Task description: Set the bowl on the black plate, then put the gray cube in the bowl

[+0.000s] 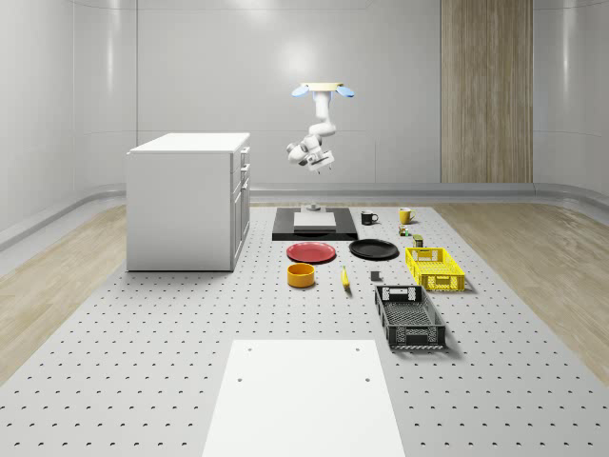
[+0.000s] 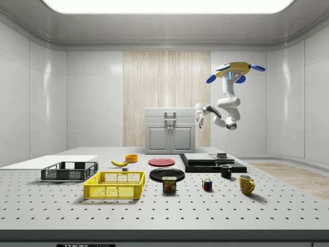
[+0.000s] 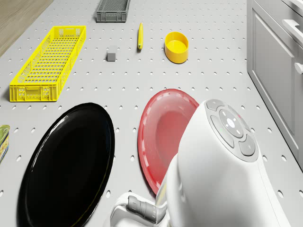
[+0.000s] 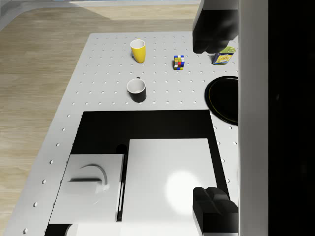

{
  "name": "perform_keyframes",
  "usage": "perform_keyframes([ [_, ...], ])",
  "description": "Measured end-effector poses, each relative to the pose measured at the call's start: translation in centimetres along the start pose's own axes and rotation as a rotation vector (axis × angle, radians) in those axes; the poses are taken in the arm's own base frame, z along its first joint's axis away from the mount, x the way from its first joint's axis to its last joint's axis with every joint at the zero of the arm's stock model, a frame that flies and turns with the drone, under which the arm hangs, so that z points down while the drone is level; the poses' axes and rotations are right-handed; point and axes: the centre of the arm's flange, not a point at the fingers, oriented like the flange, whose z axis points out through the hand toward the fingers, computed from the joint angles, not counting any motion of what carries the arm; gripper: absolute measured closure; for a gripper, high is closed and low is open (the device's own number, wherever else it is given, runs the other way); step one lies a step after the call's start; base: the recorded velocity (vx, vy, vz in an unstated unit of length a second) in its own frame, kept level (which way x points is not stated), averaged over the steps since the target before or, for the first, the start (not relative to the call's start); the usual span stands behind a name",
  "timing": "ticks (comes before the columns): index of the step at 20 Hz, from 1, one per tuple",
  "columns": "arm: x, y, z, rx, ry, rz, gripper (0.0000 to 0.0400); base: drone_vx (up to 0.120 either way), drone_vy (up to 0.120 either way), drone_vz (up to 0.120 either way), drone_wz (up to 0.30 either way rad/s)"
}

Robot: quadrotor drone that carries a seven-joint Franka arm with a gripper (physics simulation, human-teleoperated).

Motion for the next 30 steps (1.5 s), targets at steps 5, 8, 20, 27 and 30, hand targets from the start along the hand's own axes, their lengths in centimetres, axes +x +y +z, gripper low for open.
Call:
perform_keyframes([
  [5, -1.4, -1.4, 0.1, -0.137, 0.142, -0.005, 0.0000, 0.120, -0.024, -0.120, 0.000],
  [8, -1.8, -1.7, 0.2, -0.176, 0.184, -0.006, 0.0000, 0.120, -0.120, -0.120, 0.000],
  [20, -2.3, -2.2, 0.4, -0.223, 0.235, -0.008, 0.0000, 0.120, -0.040, -0.113, 0.000],
  [27, -2.3, -2.3, 0.4, -0.228, 0.240, -0.008, 0.0000, 0.120, 0.000, 0.000, 0.000],
  [30, -2.3, -2.3, 0.4, -0.229, 0.241, -0.008, 0.0000, 0.120, 0.000, 0.000, 0.000],
])
